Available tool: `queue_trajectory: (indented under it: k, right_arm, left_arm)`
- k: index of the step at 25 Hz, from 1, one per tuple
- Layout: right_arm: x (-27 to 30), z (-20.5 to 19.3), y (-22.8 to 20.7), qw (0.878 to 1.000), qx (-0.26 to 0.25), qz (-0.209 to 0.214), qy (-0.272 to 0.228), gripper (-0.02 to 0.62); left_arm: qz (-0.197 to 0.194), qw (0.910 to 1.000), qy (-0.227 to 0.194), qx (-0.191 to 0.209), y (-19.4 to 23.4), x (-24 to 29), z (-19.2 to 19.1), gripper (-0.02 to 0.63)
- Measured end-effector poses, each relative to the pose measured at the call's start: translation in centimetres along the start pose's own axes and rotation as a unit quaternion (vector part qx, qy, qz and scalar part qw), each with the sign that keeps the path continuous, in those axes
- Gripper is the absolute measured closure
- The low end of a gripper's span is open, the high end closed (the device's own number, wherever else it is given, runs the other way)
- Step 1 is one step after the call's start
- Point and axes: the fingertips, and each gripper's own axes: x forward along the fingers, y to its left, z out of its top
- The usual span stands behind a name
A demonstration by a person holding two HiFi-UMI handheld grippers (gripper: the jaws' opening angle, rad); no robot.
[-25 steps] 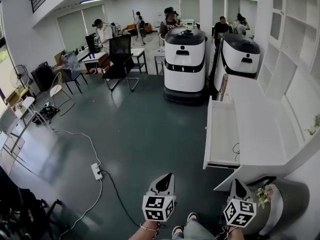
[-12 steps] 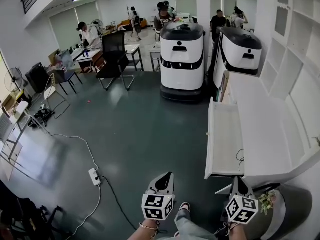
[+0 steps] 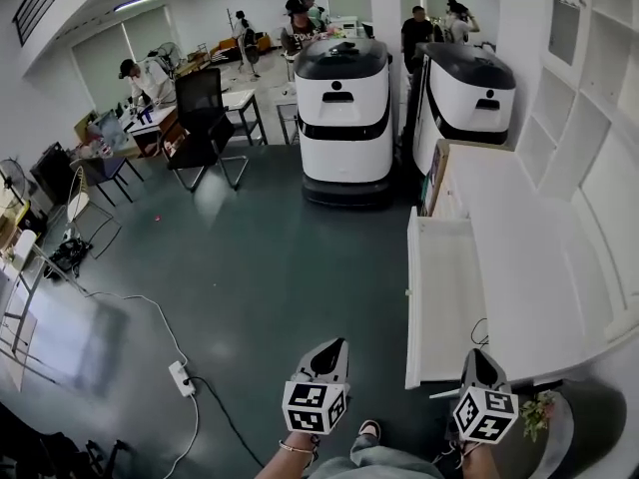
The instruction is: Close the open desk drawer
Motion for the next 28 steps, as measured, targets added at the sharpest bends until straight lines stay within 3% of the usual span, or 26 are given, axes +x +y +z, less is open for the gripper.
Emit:
queue_trajectory:
  k: [6,13,17,20,24,28]
  right_arm:
    - [1.9,0.8,-2.4,0.999,0.009,-0.035,0.013,0.589]
    - [3.3,1.1,-4.7,0.995,0.045,-0.087,0.013,0.589]
    - [4.4,1.0,-5.8,0.988,0.078,-0.136,0.006,0.589]
    - [4.7,1.7,-5.8,0.977,0.106,-0.185,-0.003,0.589]
    - [3.8,2.8,-5.0,0.954,0.144,-0.263,-0.008,0.589]
    - [3.7,3.4,-4.4,0.932,0.171,-0.318,-0.012,0.589]
  left_arm:
    - [-0.02,0.9993,0.02,-0.023,0.3,5.2,0.1,0.588]
    - [-0.08,0.9961,0.035,0.014,-1.2,11.2,2.4,0.588]
    - [-0.133,0.989,0.053,0.039,-2.0,15.8,2.9,0.588]
    - [-0.187,0.9778,0.067,0.069,-2.5,19.2,4.2,0.588]
    - [-0.279,0.9499,0.083,0.114,-3.4,23.2,6.9,0.588]
    - [-0.339,0.9258,0.089,0.143,-4.3,26.4,8.7,0.588]
